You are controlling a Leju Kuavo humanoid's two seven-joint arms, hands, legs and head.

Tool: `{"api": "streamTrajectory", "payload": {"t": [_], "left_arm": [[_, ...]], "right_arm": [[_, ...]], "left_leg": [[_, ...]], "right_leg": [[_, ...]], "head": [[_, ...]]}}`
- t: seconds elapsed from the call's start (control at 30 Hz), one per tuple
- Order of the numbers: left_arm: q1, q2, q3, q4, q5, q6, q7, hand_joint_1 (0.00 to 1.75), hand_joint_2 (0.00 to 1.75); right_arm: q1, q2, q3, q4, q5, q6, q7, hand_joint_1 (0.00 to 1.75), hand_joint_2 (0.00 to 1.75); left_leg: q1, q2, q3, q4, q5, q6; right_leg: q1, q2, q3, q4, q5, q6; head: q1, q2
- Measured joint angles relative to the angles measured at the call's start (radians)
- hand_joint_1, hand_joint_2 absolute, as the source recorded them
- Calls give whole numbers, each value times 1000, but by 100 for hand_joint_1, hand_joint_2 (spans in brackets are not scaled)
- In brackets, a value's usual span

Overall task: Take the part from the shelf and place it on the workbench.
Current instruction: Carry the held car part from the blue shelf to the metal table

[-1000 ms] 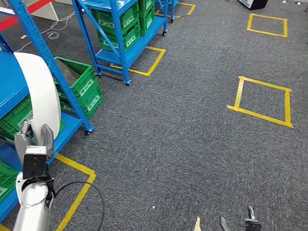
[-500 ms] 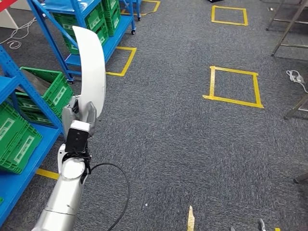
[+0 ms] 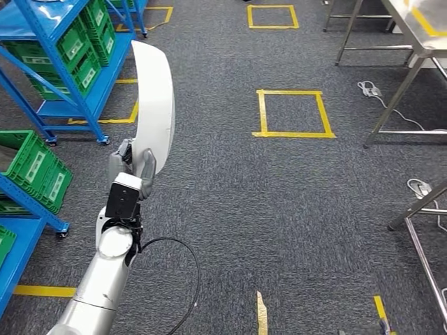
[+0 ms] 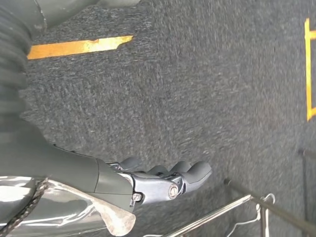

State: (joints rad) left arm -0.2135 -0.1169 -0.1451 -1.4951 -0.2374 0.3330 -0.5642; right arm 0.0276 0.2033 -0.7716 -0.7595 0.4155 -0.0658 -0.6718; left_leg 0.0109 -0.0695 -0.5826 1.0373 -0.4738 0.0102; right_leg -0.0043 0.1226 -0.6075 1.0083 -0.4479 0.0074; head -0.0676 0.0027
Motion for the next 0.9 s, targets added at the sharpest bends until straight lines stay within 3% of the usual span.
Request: {"api": "streamTrajectory", "payload": {"t": [0.07, 0.1, 0.17, 0.23, 0.3, 0.33, 0.37, 0.43, 0.5, 0.6, 0.67, 0.73, 0.8, 0.83, 0.87, 0.9], "left_arm": [[1, 2, 0, 1, 6, -6, 0, 175, 175], [2, 2, -1, 2, 7, -8, -1, 175, 175], [2, 2, -1, 2, 8, -12, -3, 175, 175], [6, 3, -1, 2, 8, -14, -5, 175, 175], [11, 5, -1, 2, 8, -16, -6, 175, 175], [12, 5, -1, 2, 8, -17, -6, 175, 175], [13, 5, -1, 2, 8, -18, -6, 175, 175], [13, 6, -1, 2, 8, -20, -5, 175, 175], [11, 8, 0, 2, 8, -21, -5, 175, 175], [10, 10, 0, 2, 8, -22, -5, 175, 175], [10, 11, 0, 2, 8, -22, -6, 175, 175], [12, 14, 0, 2, 8, -23, -5, 175, 175], [16, 18, 0, 3, 8, -23, -5, 175, 175], [17, 20, 0, 3, 8, -23, -4, 175, 175], [17, 20, 0, 3, 8, -23, -4, 175, 175], [17, 21, 0, 3, 7, -24, -4, 175, 175]], "right_arm": [[5, 0, 0, 0, 2, -1, 0, 0, 175], [10, -1, -1, 0, 2, -1, 0, 0, 175], [13, -4, -2, -1, 2, -2, 0, 0, 175], [10, -5, -2, -1, 5, -3, 0, 0, 175], [9, -5, -2, 0, 8, -3, 0, 0, 175], [10, -5, -2, 0, 9, -3, 0, 0, 175], [10, -5, -2, 0, 10, -4, 0, 0, 175], [6, -4, -1, 0, 10, -5, 0, 0, 175], [1, -4, 2, 0, 9, -7, 0, 0, 175], [0, -4, 4, 0, 10, -10, 0, 0, 175], [0, -4, 5, 0, 10, -12, 0, 0, 175], [-5, -4, 6, 0, 9, -13, 0, 0, 175], [-8, -4, 7, 0, 9, -13, 0, 0, 175], [-8, -4, 8, 1, 9, -14, 0, 0, 175], [-8, -4, 8, 2, 9, -15, 0, 0, 175], [-8, -4, 9, 2, 10, -16, 0, 0, 175]], "left_leg": [[-3, 11, 4, -12, -3, 5], [-2, 22, 7, -18, 0, 10], [1, 46, 13, -30, 6, 22], [0, 73, 14, -35, 8, 27], [-2, 100, 14, -35, 6, 27], [-2, 112, 14, -34, 5, 27], [-2, 124, 15, -34, 4, 25], [-5, 146, 18, -33, -1, 17], [-11, 163, 22, -30, -6, 7], [-10, 186, 28, -28, -15, -8], [-4, 153, 17, 14, -48, -18], [-1, 98, -35, 135, -112, -22], [-2, 78, -93, 251, -150, -20], [-2, 74, -102, 263, -141, -17], [-3, 70, -95, 236, -113, -12], [-3, 60, -71, 174, -71, -7]], "right_leg": [[-5, 19, -8, -2, 5, 13], [-5, 17, -12, -1, 3, 18], [-1, -30, -40, 45, -27, 26], [-1, -92, -103, 168, -86, 32], [-5, -114, -156, 273, -118, 38], [-7, -119, -159, 278, -110, 40], [-8, -125, -138, 239, -84, 42], [-6, -164, -56, 93, -27, 40], [-1, -190, -2, 1, -4, 29], [1, -163, 1, -6, -4, 7], [-2, -141, 5, -9, -2, -4], [-3, -117, 7, -10, -1, -11], [0, -88, 7, -9, -1, -14], [2, -73, 8, -8, -1, -14], [3, -58, 9, -6, -1, -14], [4, -44, 10, -5, -2, -13]], "head": [[-2, 0], [-1, 0], [3, 0], [7, 0], [7, 0], [7, 0], [8, 0], [8, 0], [6, 0], [2, 0], [0, 0], [-3, 0], [-4, 0], [-4, 0], [-4, 0], [-4, 0]]}}
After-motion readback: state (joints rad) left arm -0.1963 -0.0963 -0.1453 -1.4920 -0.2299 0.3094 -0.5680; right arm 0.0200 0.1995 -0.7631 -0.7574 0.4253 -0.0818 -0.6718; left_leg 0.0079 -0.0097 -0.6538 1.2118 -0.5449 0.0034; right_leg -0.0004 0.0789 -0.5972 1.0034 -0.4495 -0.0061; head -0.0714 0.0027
